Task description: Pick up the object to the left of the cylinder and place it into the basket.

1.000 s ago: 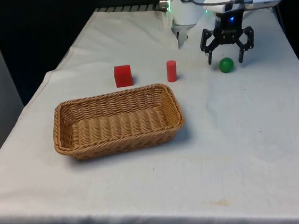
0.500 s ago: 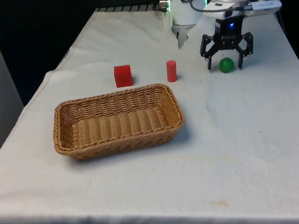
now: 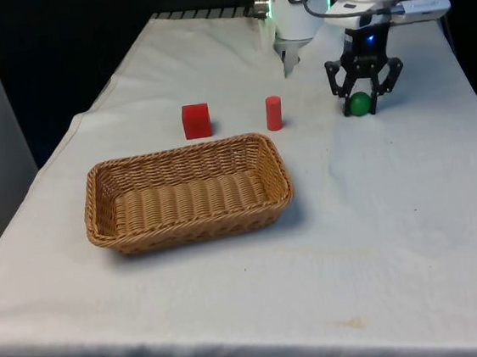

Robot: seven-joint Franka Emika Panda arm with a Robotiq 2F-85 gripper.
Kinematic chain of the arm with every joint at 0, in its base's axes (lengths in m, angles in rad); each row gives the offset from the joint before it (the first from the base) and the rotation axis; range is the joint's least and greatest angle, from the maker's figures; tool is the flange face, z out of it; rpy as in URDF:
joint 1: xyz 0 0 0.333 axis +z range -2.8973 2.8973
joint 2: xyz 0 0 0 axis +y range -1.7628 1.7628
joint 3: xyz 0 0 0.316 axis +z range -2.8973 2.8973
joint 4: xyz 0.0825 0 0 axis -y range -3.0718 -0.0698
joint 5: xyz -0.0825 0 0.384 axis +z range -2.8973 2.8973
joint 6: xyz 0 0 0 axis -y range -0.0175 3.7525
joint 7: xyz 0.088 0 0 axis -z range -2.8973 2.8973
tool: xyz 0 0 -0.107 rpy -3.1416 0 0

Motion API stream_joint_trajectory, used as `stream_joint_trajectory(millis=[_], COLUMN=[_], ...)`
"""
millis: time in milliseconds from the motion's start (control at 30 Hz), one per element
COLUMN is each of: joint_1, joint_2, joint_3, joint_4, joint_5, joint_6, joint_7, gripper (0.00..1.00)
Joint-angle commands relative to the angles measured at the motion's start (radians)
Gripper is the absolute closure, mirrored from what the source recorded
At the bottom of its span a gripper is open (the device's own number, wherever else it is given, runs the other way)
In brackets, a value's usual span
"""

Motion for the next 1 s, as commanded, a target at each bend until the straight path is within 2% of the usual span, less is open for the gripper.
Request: stream_joint_trajectory(millis=[0,200,233,367,433,467,633,800,833,867,967], joint_1=[0.003,0.000,0.003,-0.004,-0.004,0.000,-0.009,-0.011,-0.006,-0.012,-0.018], joint_2=[0.003,0.000,0.003,-0.038,-0.053,-0.035,-0.092,-0.102,-0.099,-0.103,-0.101], joint_3=[-0.007,0.000,-0.007,-0.006,-0.008,-0.012,-0.012,-0.019,-0.025,-0.019,-0.023], joint_4=[-0.001,0.000,0.000,0.005,0.009,0.013,0.030,0.061,0.055,0.067,0.098], joint_5=[-0.005,0.000,-0.005,0.000,0.002,0.000,0.009,0.012,0.000,0.012,0.014], joint_6=[0.006,0.000,0.006,-0.031,-0.047,-0.028,-0.100,-0.134,-0.124,-0.140,-0.165], joint_7=[0.003,0.000,0.003,-0.011,-0.018,-0.012,-0.035,-0.049,-0.036,-0.050,-0.061], gripper=[1.00,1.00,1.00,1.00,1.00,1.00,1.00,1.00,1.00,1.00,1.00])
